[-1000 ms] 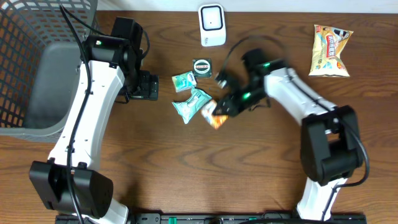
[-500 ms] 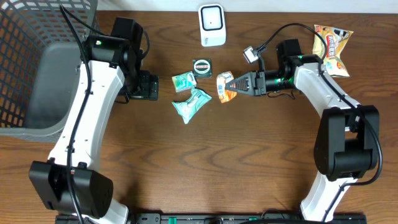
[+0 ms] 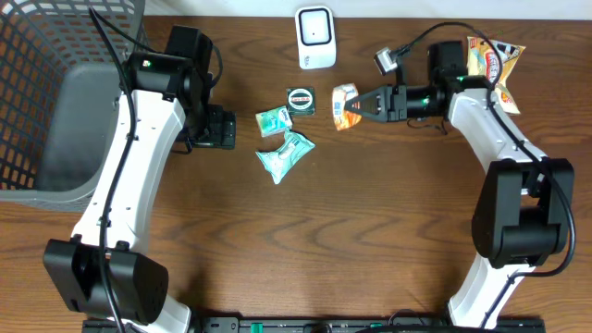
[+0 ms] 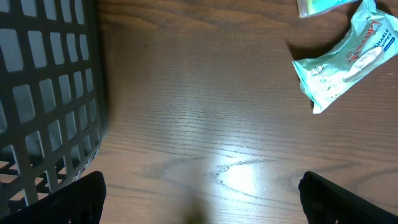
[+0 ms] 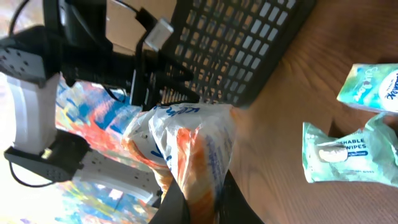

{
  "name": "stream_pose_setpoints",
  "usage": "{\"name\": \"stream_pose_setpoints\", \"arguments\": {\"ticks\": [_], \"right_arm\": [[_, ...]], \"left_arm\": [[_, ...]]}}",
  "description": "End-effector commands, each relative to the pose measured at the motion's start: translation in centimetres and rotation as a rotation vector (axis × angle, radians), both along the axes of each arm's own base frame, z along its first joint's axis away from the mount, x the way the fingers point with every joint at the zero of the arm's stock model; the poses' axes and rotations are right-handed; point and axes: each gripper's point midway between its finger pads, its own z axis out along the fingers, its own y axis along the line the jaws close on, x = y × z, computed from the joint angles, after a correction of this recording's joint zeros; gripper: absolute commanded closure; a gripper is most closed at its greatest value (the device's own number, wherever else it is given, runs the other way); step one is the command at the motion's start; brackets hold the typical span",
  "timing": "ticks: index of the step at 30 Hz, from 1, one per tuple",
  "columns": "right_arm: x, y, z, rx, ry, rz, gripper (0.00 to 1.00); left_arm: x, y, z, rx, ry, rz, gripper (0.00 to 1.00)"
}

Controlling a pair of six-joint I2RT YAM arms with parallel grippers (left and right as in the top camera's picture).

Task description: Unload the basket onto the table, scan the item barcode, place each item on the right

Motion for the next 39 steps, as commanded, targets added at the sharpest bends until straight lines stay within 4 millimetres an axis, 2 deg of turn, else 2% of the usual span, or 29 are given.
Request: {"name": "stream_pose_setpoints", "arguments": {"ticks": [1, 39], "right_arm": [[0.2, -0.3, 1.6, 0.031, 0.03, 0.005, 0.99], [-0.4, 1.1, 1.4, 0.019, -0.004, 0.034, 0.99]], "left_arm": [[0.0, 0.4, -0.1, 0.015, 0.003, 0.015, 0.02], [0.0, 0.4, -0.1, 0.015, 0.003, 0.015, 0.02]]}}
